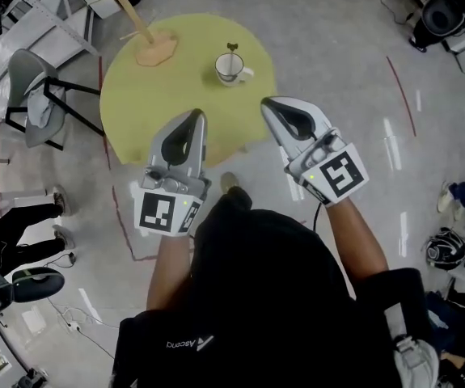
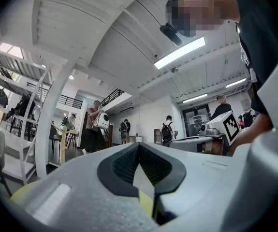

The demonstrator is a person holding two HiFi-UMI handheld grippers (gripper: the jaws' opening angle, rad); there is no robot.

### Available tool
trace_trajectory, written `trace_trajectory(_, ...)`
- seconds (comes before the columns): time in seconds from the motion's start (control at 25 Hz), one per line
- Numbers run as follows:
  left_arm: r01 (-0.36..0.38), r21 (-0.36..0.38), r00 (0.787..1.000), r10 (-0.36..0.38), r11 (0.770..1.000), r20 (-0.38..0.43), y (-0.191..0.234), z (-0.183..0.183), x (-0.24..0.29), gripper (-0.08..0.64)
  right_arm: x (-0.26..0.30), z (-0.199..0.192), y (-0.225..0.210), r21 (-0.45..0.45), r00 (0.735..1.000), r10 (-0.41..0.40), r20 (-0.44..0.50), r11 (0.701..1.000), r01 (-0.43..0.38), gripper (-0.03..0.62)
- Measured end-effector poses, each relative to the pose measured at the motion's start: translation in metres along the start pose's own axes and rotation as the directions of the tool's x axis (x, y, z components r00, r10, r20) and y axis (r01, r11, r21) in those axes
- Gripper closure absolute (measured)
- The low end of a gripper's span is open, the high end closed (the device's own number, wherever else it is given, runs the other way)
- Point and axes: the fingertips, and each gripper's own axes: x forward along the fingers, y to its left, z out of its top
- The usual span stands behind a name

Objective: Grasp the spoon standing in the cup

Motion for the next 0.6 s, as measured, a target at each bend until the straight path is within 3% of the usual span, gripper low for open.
trace_trajectory(0.32,0.064,-0.048,0.998,-0.065,0.997,-0.019,0.066,-0.030,0.058,0.550,0.086,-0.033,-0.056,-0.018,0.996,-0.012,-0.085,1.000,0.011,0.589)
trace_trajectory(0.52,0.062,-0.069,0.997,-0.064,0.996,-0.033,0.091,-0.046,0.086,0.549,0.120,-0.063,-0.091,-0.004,0.987,-0.007,-0.160,1.000,0.006,0.589)
trace_trajectory(0.6,0.053,-0.072,0.998,-0.056,0.996,-0.042,0.099,-0.053,0.095,0.551,0.131,-0.076,-0.102,0.013,0.982,0.012,-0.188,1.000,-0.010,0.549)
